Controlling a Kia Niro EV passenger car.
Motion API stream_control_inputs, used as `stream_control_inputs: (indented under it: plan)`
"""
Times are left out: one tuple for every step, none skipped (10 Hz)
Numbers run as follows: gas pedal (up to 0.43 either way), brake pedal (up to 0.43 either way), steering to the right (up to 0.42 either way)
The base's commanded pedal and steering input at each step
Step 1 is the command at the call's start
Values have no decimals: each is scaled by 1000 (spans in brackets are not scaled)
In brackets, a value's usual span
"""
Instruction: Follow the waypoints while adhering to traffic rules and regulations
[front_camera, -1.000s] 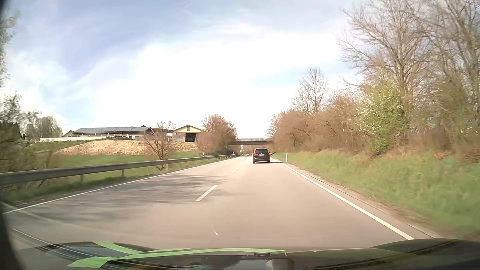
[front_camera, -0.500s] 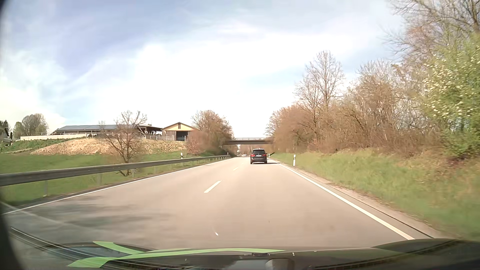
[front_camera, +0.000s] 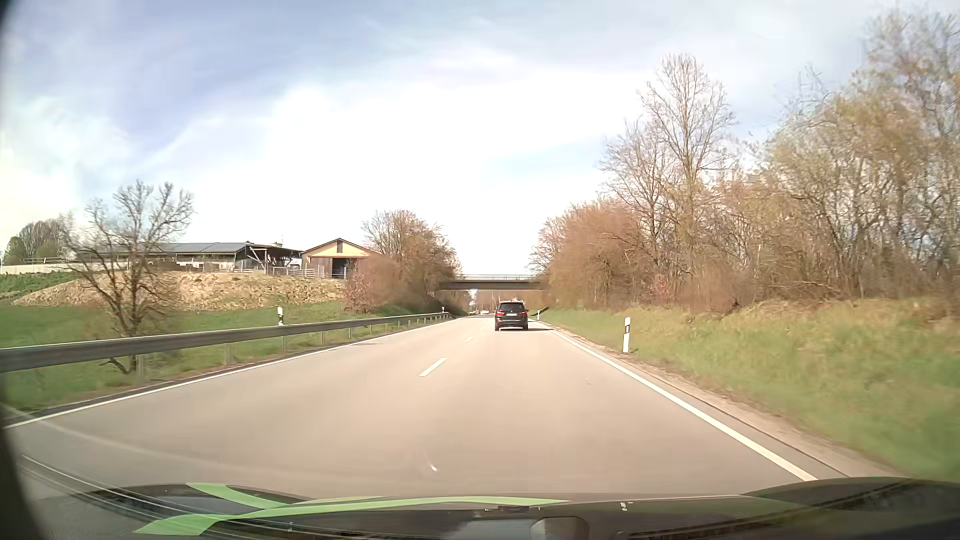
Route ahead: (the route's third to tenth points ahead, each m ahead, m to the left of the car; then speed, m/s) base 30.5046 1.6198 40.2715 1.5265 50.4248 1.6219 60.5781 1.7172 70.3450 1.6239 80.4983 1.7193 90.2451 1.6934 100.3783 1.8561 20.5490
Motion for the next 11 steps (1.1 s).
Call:
stream_control_inputs:
  plan:
    - [98,0,1]
    - [98,0,0]
    - [98,0,0]
    - [98,0,-1]
    - [98,0,0]
    - [98,0,0]
    - [98,0,0]
    - [110,0,-1]
    - [110,0,-1]
    - [118,0,-1]
    - [130,0,-1]
